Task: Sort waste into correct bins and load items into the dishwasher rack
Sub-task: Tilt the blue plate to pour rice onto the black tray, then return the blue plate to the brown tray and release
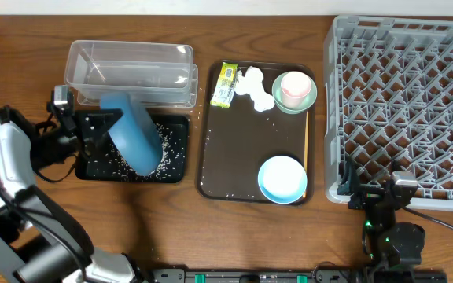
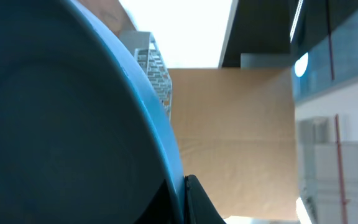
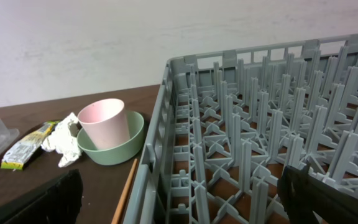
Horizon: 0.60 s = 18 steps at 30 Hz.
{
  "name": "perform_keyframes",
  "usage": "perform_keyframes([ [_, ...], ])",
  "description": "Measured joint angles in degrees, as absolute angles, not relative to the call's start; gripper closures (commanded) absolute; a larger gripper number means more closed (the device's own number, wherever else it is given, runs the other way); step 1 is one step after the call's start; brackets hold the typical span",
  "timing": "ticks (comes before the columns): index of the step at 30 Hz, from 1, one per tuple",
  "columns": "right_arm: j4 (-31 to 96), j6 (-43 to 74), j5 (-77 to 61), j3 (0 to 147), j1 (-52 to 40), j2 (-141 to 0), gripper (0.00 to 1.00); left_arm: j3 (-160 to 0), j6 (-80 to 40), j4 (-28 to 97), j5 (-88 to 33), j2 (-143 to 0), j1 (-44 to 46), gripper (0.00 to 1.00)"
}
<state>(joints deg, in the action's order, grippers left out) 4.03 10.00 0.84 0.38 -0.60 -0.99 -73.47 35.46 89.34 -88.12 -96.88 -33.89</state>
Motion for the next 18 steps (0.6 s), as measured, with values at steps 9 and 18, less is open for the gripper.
perform_keyframes([
  [9, 4.03, 10.00, 0.82, 0.38, -0.60, -0.99, 0.01, -73.47, 37.76, 83.05, -88.05, -82.54, -25.78, 0.94],
  [18, 4.05, 10.00, 0.82, 0.38, -0.60, -0.99, 0.01, -73.58, 16.32, 59.61, -80.47, -77.76, -12.71, 0.94],
])
